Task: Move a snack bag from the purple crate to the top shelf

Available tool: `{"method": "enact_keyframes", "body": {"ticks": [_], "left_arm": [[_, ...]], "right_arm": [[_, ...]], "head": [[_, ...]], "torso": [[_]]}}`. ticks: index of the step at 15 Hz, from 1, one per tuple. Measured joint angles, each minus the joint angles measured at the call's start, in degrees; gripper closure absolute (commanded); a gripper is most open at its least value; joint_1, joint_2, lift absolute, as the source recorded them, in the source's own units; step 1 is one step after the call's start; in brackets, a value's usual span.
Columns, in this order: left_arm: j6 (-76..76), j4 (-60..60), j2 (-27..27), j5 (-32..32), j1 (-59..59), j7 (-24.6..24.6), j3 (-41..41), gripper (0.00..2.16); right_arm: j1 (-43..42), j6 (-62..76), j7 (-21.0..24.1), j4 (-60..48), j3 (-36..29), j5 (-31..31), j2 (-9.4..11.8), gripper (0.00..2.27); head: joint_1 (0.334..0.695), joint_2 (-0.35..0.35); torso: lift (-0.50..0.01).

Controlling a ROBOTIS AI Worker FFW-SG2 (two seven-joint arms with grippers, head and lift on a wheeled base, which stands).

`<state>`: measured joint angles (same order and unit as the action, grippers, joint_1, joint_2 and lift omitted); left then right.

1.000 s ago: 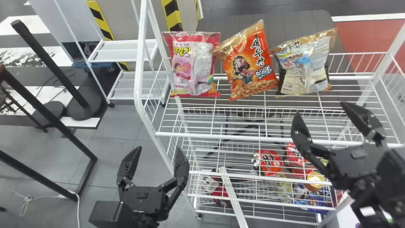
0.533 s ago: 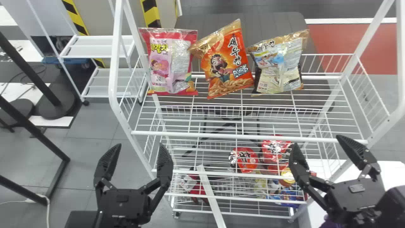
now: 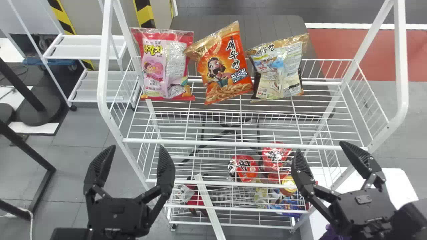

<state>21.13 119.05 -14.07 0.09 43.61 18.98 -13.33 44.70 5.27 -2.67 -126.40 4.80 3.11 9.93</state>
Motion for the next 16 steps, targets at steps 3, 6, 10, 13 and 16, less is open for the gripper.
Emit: {"method": "enact_keyframes", "body": {"ticks": [3,6,10,13,16], "left_arm": [[0.0,0.1,0.0,0.0,0.1,0.0,-0.1,0.09],[0.0,0.4,-0.1,-0.1,0.5,0.0,0.0,0.09],[0.0,0.7,-0.1,-0.4,0.8,0.2,-0.1,0.09],[0.1,0.8,-0.1,-0.7,1.1,0.4,-0.2,0.09],[0.2,1.1,-0.1,-1.3,1.5,0.5,-0.2,0.09]], "right_arm": [[0.1,0.3,-0.1,-0.3,-0.5,0.5,0.1,0.14],[0.5,0.6,-0.6,-0.4,-0.9,1.1,0.1,0.14],[0.9,0.7,-0.9,-0.9,-1.5,2.0,0.1,0.14],[1.2,0.7,-1.8,-1.2,-1.9,2.5,0.1,0.14],[1.4,0.9,-2.0,-1.4,-2.0,2.9,0.1,0.14]], "head": [[0.695,0.012],[0.695,0.009],[0.695,0.004],[0.695,0.000],[0.695,-0.002]], "torso": [[0.002],[0.002],[0.002],[0.002],[0.002]]}}
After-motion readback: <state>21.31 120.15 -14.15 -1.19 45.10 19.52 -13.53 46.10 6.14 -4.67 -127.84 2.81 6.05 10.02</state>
